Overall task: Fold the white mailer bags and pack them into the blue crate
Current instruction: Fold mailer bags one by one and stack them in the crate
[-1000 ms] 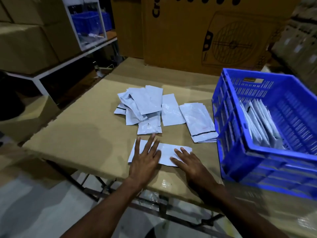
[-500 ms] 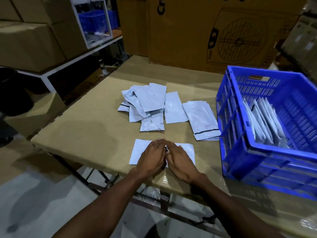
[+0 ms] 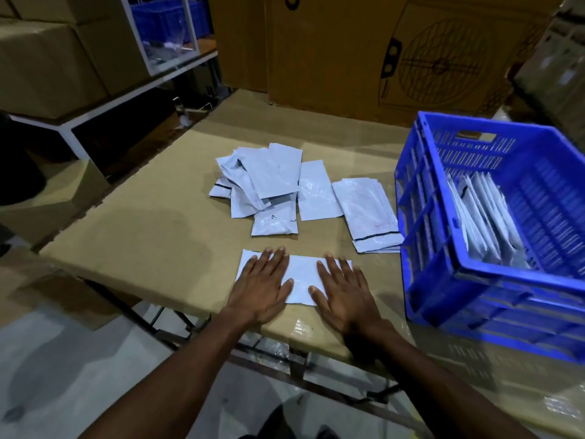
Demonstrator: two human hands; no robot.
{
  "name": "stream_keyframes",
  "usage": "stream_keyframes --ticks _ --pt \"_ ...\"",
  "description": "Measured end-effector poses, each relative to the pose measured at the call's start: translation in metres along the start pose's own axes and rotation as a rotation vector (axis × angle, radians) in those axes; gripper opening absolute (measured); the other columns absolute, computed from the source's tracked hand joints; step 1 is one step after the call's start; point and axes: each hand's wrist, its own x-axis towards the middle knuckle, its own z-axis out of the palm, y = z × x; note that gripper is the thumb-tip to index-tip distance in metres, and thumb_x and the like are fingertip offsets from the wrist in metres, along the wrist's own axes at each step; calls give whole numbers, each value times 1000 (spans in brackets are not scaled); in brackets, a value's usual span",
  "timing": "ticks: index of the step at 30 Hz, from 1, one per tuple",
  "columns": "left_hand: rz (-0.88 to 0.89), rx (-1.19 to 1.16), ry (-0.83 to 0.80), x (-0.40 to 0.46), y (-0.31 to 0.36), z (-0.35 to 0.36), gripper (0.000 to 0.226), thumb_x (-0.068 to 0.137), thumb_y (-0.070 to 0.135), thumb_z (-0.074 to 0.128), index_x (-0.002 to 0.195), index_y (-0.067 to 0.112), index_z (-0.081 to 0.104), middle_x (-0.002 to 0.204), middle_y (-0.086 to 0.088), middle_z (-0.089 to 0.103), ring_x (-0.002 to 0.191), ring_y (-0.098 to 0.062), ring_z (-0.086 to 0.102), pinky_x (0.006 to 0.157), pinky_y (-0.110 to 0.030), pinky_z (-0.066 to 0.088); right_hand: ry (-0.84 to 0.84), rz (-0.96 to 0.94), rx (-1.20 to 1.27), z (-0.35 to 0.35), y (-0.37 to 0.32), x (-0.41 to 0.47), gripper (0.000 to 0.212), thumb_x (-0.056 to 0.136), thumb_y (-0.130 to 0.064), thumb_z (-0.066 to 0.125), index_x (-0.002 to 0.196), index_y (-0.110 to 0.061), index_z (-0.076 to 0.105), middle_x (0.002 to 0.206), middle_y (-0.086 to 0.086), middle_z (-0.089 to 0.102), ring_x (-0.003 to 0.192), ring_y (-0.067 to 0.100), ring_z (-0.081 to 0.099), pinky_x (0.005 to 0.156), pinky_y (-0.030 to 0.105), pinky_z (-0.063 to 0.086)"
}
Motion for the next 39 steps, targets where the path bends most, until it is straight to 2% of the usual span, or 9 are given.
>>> stream_keyframes --ticks 8,11,16,20,23,27,34,37,39 --pt "-108 68 -20 -10 -16 0 79 87 57 -12 161 30 -4 168 9 -14 155 -23 -11 124 -48 1 -125 38 28 -12 15 -6 86 88 -68 -12 159 -19 -4 164 5 -18 151 23 -18 120 50 -9" --pt "-106 79 -25 -8 -15 2 78 88 56 -10 161 30 -4 168 9 -15 155 -24 -12 124 -49 2 -34 -11 -22 -20 -10 2 83 88 -56 -10 159 -15 4 166 3 -11 152 26 -13 118 58 -8" --pt "-102 83 -21 -9 -15 1 82 86 58 -13 162 30 -1 168 9 -13 155 -24 -12 124 -49 0 -96 -205 89 -8 -57 27 75 95 -58 -5 159 -22 6 167 -8 -3 153 18 -8 121 52 -3" --pt "-105 81 -17 -10 -15 0 82 86 58 -14 161 30 -5 167 10 -16 155 -25 -14 124 -48 0 -44 -231 -8 -2 -38 22 89 85 -62 -22 159 -27 14 167 -8 5 153 21 1 122 47 2" --pt "-112 67 -17 -10 -15 2 79 87 60 -13 161 31 -6 167 11 -17 154 -29 -15 124 -48 0 -61 -182 -3 -5 -18 16 93 81 -69 -22 159 -30 9 167 -5 -1 153 24 -5 122 45 -1" --pt "-137 57 -24 -10 -16 4 68 97 59 0 160 34 -8 166 13 -19 153 -33 -17 124 -49 1 -100 -56 10 -3 3 7 84 88 -76 -1 159 -31 0 166 -1 -12 153 22 -11 122 48 -4" --pt "-124 39 -36 -10 -17 2 74 91 61 -5 160 35 -6 167 12 -16 154 -32 -15 124 -50 0 -366 63 -85 -31 23 -7 110 75 -93 11 154 -24 -21 158 9 -32 148 31 -26 113 60 -18" --pt "-123 30 -39 -8 -18 3 80 85 62 -12 161 35 -5 167 12 -15 154 -31 -16 123 -49 -2 -245 -136 -145 -37 19 -7 101 76 -88 -2 156 -28 -15 161 4 -25 152 30 -15 117 58 -10" --pt "-126 21 -44 -8 -17 3 85 83 66 -13 161 33 -5 168 9 -16 153 -30 -18 123 -50 -3 -170 -315 -103 -34 16 -5 81 88 -77 4 156 -36 -11 160 -2 -24 153 24 -9 121 52 -1"
